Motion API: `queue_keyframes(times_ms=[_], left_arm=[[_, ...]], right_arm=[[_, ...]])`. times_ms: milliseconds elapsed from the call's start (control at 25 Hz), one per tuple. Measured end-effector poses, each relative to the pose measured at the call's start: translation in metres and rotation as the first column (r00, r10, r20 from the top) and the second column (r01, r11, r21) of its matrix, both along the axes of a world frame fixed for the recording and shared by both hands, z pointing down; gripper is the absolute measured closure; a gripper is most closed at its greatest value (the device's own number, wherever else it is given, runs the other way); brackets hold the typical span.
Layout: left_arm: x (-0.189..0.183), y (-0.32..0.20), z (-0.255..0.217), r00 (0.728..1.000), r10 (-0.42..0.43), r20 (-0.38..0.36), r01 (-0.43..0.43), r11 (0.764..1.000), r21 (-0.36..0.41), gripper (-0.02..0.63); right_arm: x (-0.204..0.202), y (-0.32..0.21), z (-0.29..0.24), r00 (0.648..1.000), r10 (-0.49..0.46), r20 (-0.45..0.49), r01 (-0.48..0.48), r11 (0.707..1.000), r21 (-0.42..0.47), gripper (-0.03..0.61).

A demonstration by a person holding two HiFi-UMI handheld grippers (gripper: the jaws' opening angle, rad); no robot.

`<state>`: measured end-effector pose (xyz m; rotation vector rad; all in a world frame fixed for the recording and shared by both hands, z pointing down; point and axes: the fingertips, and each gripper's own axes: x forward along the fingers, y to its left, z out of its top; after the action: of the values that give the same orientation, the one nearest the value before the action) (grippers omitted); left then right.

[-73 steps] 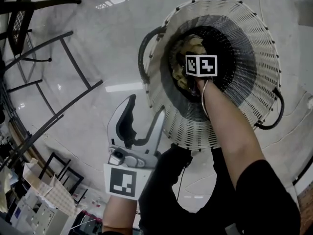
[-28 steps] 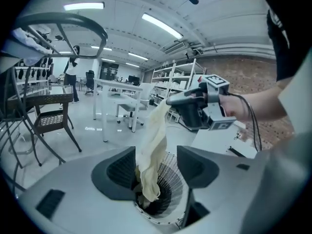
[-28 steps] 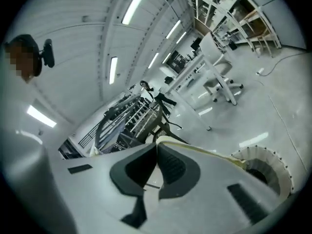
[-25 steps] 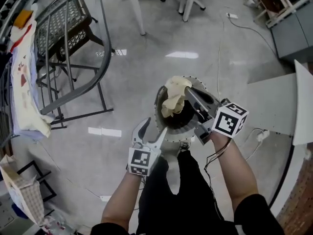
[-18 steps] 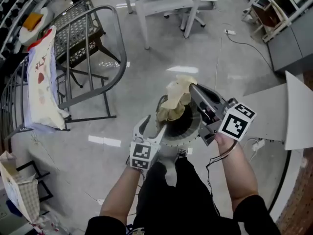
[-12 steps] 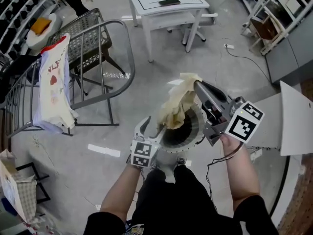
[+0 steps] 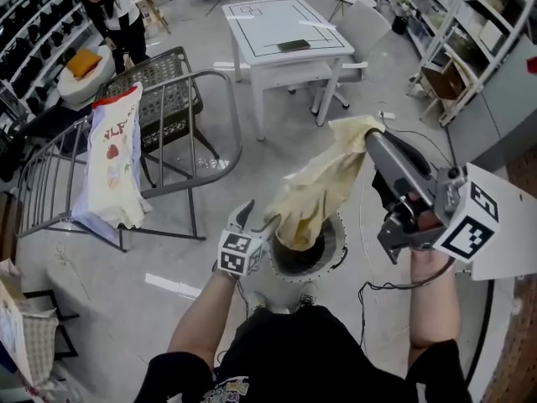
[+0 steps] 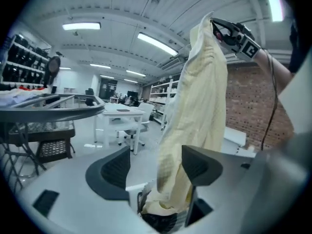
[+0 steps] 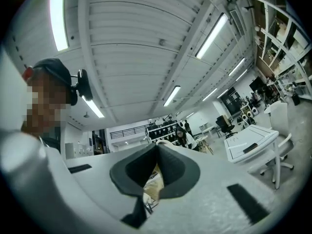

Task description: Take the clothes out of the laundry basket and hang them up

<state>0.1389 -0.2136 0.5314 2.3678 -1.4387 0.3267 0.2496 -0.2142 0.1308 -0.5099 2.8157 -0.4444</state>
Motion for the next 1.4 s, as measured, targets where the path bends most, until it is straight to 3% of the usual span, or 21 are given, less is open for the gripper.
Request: queue_keyframes(times_ms=[120,240,280,360,400,560,880,1160,1280,1400], left_arm=[[0.031,0.009,-0.002,0.991,0.121,-0.056,-0.122,0.993,-0.004,0.308],[0.048,0.014,-0.004,0.984,0.148,-0.103,-0.151,0.988,-0.022,0.313],[0.046,0.015,-0.007,0.984,0.141,-0.108,-0.144,0.989,-0.021,0.341],[0.035,0.018,-0.017,0.987,0.113,-0.116,-0.115,0.993,-0.009,0.568],[0.028,0.02,-0.023,0.987,0.1,-0.128,-0.101,0.995,-0.002,0.595],[-0.011,0.031,-0.049,0.988,0.045,-0.145,-0.041,0.999,0.034,0.604],[-0.075,0.053,-0.12,0.978,-0.105,-0.182,0.137,0.976,0.17,0.604],[-0.114,0.097,-0.187,0.941,-0.283,-0.185,0.326,0.906,0.271,0.604],[-0.129,0.123,-0.21,0.907,-0.382,-0.179,0.42,0.855,0.303,0.606],[-0.148,0.158,-0.226,0.848,-0.501,-0.175,0.53,0.786,0.319,0.606]], right_arm=[[0.007,0.012,-0.03,1.0,-0.007,0.015,0.006,0.999,0.053,0.566],[0.01,0.017,-0.037,1.0,0.028,0.001,-0.028,0.997,0.073,0.566],[0.01,0.016,-0.034,0.999,0.051,-0.015,-0.05,0.996,0.076,0.566],[0.012,0.012,-0.021,0.991,0.113,-0.066,-0.108,0.991,0.08,0.566],[0.013,0.011,-0.013,0.985,0.145,-0.096,-0.138,0.987,0.081,0.566],[0.012,0.011,0.02,0.967,0.205,-0.154,-0.199,0.979,0.053,0.566],[-0.01,0.015,0.053,0.978,0.158,-0.133,-0.162,0.987,-0.018,0.566],[-0.026,0.026,0.062,0.989,0.051,-0.136,-0.056,0.998,-0.027,0.565],[-0.031,0.033,0.07,0.988,-0.002,-0.157,-0.002,1.0,-0.023,0.566],[-0.041,0.043,0.084,0.983,-0.074,-0.169,0.066,0.997,-0.049,0.566]])
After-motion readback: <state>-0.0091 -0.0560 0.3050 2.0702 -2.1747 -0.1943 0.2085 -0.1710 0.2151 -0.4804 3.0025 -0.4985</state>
